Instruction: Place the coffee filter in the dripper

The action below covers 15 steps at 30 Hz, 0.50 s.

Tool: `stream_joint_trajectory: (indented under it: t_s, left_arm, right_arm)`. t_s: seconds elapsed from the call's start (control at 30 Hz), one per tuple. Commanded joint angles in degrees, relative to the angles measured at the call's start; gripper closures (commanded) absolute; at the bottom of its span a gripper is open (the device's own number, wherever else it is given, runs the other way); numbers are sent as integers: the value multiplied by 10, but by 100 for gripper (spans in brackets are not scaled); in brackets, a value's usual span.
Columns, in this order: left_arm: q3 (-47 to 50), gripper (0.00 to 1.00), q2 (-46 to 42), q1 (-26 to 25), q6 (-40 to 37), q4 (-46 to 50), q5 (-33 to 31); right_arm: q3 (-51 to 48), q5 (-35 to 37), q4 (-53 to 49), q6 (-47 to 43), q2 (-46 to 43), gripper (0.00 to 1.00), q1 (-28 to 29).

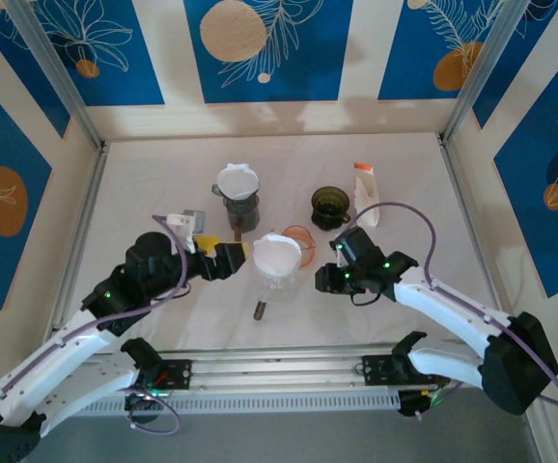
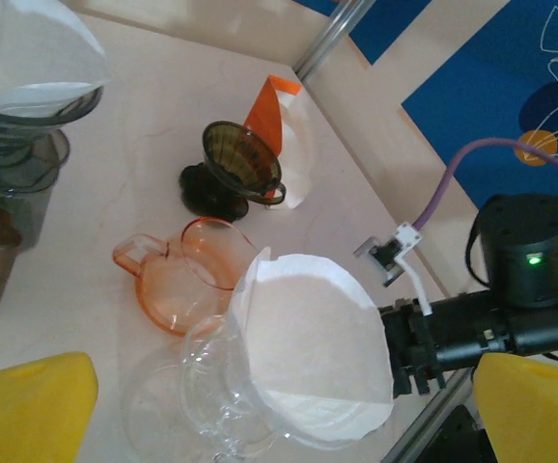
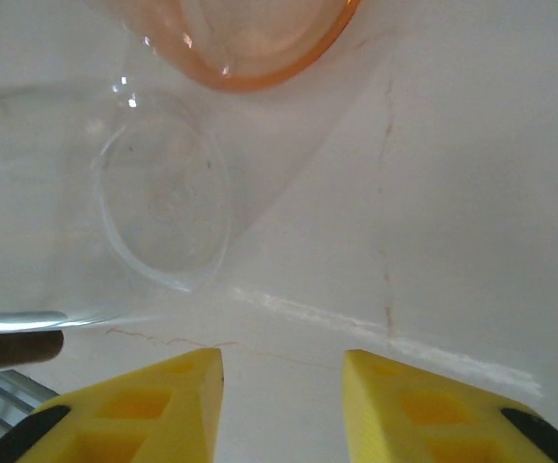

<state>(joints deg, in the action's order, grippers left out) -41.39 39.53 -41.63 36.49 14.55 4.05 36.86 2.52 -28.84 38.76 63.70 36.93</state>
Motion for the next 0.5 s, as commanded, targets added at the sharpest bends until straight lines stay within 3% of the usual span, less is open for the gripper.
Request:
stream_joint_trajectory:
  t_s: [0.0, 0.2, 0.47]
  left_arm:
    - [22, 0, -25, 6, -5, 36, -32]
    - [34, 0, -70, 7, 0, 66, -55]
    - [28, 0, -96, 7, -6, 99, -75]
  right_arm:
    - [-18, -44, 98, 34, 26, 64, 18]
    - [-43, -35, 139, 46, 51, 70, 23]
    - [-83, -85, 215, 65, 78, 74, 15]
